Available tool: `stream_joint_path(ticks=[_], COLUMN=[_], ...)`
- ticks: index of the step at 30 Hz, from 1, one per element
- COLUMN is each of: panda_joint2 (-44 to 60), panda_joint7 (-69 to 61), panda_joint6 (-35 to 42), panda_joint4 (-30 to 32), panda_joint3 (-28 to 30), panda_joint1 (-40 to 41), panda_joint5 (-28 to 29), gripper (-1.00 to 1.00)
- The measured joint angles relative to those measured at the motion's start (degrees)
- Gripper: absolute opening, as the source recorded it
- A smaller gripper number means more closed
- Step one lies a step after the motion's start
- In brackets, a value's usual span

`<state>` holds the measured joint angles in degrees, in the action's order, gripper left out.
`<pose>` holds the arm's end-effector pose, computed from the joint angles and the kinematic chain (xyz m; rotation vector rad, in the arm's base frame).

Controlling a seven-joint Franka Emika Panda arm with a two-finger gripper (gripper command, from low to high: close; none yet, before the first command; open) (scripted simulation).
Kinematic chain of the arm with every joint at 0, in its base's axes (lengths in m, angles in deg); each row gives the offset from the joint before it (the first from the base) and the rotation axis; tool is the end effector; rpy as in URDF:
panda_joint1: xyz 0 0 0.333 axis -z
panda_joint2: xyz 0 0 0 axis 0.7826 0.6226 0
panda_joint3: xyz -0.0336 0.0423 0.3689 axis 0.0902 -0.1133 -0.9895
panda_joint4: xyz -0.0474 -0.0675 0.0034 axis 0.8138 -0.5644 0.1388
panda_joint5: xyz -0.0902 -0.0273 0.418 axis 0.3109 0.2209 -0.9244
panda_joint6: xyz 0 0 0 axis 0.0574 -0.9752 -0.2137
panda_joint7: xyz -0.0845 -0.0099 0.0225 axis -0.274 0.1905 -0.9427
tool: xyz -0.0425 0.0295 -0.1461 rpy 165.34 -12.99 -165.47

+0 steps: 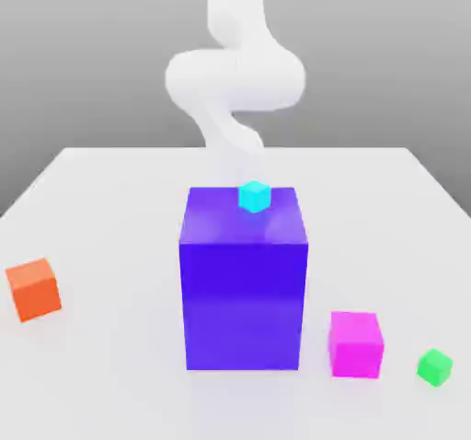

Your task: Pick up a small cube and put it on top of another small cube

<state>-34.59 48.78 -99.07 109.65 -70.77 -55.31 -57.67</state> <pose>0.3977 0.0039 0.6900 -2.4857 0.9213 -0.9372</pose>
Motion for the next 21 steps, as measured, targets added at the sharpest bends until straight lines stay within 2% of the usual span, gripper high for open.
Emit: stream_joint_path(ticks=[11,21], panda_joint2=[13.9,26.7], panda_joint7=[-21.7,-40.0], panda_joint6=[-5.5,-10.2], panda_joint4=[5.5,10.4], panda_joint3=[8.8,11.7], panda_joint1=[-15.3,-25.3], panda_joint5=[-10.0,-17.3], gripper=[0.00,0.00])
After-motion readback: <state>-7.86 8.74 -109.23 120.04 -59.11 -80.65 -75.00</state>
